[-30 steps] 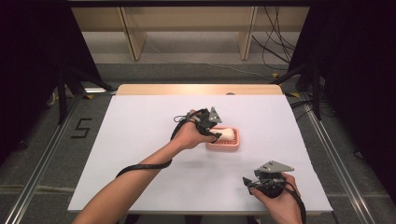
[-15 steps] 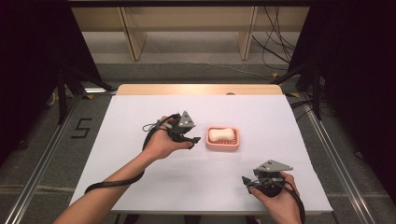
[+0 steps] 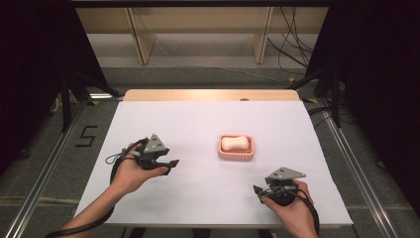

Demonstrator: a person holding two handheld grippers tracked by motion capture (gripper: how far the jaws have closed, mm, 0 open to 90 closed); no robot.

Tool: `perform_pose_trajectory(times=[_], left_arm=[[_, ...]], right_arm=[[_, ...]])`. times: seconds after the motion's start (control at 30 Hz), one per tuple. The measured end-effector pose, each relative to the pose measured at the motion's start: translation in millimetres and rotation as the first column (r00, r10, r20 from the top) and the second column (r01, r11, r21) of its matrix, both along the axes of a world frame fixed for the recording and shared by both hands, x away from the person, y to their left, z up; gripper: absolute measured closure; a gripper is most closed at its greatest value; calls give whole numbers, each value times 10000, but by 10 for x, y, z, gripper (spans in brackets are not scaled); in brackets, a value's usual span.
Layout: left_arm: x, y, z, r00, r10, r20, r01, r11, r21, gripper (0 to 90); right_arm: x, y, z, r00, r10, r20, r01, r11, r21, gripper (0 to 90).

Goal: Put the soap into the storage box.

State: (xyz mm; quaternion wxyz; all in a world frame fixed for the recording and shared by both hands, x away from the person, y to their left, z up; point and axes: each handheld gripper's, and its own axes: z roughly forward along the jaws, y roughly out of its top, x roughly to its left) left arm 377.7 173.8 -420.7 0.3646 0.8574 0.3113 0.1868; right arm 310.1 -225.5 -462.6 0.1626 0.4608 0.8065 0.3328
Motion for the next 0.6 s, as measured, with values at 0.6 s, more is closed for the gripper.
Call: perform_pose_trajectory(times=[0.6], left_arm=[[-916, 815, -356, 9844, 1715, -393, -1746, 9797, -987, 433]], right_arm=[[36, 36, -6, 9997, -82, -212, 83, 10000, 55, 476]])
